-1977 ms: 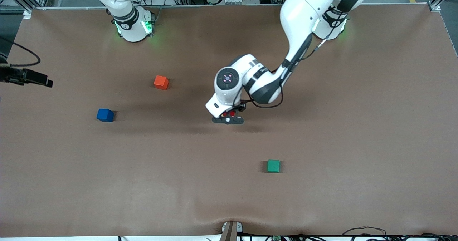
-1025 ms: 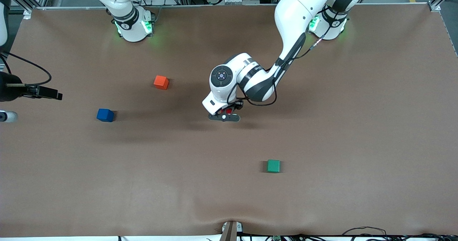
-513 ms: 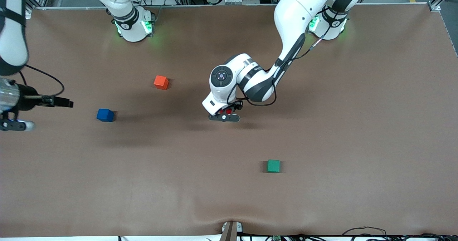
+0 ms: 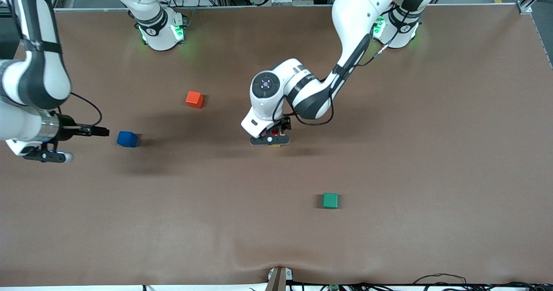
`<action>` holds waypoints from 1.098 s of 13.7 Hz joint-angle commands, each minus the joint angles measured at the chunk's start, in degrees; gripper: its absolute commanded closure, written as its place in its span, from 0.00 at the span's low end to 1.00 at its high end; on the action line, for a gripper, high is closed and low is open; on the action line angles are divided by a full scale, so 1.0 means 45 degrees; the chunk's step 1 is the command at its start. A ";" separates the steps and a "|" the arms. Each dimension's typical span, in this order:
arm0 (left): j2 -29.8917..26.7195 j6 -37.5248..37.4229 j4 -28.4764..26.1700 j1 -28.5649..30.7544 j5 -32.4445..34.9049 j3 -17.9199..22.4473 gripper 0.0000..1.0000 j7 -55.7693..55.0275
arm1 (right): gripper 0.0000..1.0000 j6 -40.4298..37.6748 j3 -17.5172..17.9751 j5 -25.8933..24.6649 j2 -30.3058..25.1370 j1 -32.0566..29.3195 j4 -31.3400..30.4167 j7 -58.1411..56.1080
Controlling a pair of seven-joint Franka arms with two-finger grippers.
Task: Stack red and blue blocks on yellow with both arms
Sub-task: 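Set the red cube on the yellow cube while the right gripper reaches blue, then grasp the blue cube with the right gripper while the left gripper withdraws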
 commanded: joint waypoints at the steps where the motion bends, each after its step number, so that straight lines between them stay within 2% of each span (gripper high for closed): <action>1: -0.1535 -0.1242 -0.0190 0.0066 0.0159 0.0151 0.00 -0.0512 | 0.00 0.1783 0.0071 0.0122 -0.0295 -0.0092 -0.1692 -0.0367; 6: -0.4289 -0.3369 -0.0405 0.1488 0.0237 0.0093 0.00 -0.0318 | 0.00 0.4676 0.0052 -0.0053 -0.0082 0.0084 -0.3746 -0.0445; 8: -0.5228 -0.4231 -0.0405 0.2153 0.0237 0.0131 0.00 0.0401 | 0.00 0.4719 0.0052 -0.0054 0.0133 0.0083 -0.3768 -0.0718; 10: -0.5893 -0.4312 -0.0405 0.3381 0.0198 0.0093 0.00 0.1456 | 0.00 0.4758 0.0052 -0.0093 0.0349 0.0026 -0.3748 -0.0758; 15: -0.6774 -0.4759 -0.0347 0.5435 0.0139 0.0112 0.00 0.3838 | 0.00 0.5148 0.0071 -0.0054 0.0875 -0.0638 -0.3768 -0.1969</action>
